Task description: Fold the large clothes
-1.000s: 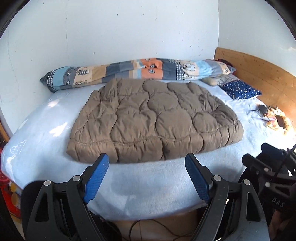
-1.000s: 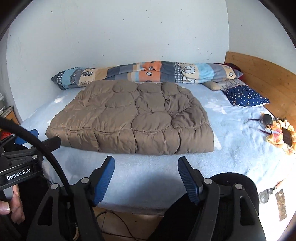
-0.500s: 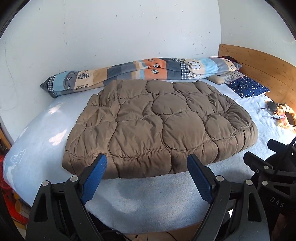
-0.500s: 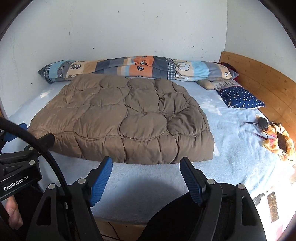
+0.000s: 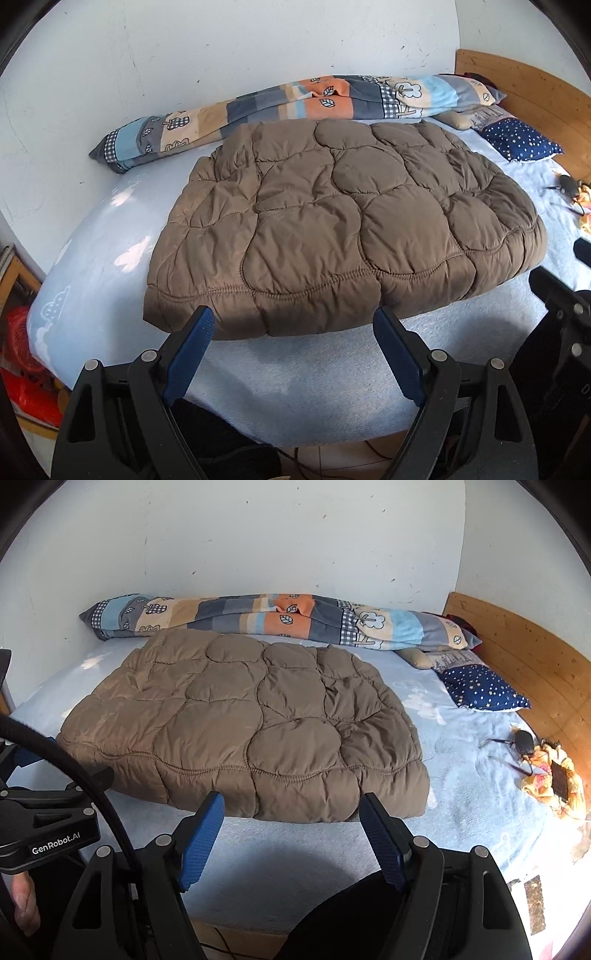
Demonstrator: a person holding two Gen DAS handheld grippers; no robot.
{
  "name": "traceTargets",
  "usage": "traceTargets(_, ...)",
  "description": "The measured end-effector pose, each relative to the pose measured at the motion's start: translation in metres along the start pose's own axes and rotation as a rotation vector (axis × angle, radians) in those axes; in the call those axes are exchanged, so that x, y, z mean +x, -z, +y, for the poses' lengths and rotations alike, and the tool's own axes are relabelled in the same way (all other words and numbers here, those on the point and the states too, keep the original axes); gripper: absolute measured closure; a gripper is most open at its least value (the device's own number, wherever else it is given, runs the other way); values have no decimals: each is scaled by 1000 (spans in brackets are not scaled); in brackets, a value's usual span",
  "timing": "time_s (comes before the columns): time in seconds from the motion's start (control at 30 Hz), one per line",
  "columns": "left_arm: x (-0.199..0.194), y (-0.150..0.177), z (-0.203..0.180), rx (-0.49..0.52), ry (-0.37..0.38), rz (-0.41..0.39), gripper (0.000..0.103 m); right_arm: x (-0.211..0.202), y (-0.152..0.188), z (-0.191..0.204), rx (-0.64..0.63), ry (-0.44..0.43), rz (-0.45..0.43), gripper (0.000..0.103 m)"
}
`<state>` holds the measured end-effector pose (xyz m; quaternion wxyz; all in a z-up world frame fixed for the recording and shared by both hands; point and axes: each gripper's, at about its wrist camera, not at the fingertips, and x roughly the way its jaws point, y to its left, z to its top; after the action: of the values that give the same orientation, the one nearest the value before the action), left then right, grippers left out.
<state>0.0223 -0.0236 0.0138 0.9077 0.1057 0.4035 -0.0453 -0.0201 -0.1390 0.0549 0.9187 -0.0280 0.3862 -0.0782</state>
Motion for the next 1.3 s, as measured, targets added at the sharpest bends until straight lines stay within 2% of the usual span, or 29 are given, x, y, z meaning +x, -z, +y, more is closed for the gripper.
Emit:
traceTargets(0.07,0,0,-2,9,2,2,16,2,0,0,-2,2,5,20)
traceTargets(0.27,10,1,-3,5,10,52,16,23,9,0,-1,13,85,20)
traceTargets(1.3,15,7,-12,61,-12,73,16,19,13,-3,5,25,68,20)
